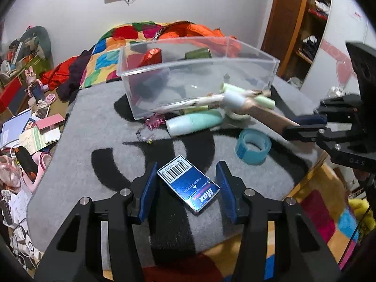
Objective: Organize objects
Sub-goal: 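Grasp the beige tube with right tool while left holds the blue card, then carry card and beige tube into the clear box and release both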
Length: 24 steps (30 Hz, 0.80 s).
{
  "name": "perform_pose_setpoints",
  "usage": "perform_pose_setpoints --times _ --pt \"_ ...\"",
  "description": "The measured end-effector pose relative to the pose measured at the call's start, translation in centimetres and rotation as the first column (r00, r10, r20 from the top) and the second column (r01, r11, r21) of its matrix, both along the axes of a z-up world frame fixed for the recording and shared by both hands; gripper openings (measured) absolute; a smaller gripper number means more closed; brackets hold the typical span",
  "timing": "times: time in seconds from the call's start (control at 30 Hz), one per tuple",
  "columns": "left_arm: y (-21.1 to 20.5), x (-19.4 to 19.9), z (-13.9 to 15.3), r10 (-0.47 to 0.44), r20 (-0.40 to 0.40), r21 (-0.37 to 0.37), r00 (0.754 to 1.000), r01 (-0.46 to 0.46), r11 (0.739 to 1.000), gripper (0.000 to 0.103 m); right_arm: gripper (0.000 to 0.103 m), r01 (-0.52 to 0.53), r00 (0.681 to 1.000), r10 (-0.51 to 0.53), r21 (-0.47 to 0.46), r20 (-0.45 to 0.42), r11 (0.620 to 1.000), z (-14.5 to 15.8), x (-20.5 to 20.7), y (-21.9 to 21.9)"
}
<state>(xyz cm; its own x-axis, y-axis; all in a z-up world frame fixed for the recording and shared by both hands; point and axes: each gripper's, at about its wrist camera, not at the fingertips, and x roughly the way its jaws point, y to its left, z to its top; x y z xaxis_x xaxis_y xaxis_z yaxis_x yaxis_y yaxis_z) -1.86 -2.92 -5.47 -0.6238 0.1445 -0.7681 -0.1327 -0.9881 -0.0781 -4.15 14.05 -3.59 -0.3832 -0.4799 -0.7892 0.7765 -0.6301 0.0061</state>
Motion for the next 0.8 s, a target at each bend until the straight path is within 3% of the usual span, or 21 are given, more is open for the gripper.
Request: perform_pose_setpoints --times 0.43,0.8 --pt "0.1 -1.0 4.9 0.040 -0.115 0.041 0.993 -0.036 0.999 0.050 0.007 0.063 0.996 -0.071 -0.164 -0.045 0.984 4.5 1.0 2.6" --pt "0.6 -4.2 7.2 0.061 -0.168 0.034 0.984 -0.056 0.998 0.050 0.007 0.126 0.987 -0.147 -0.243 -0.069 0.962 6.5 -2.0 2.7"
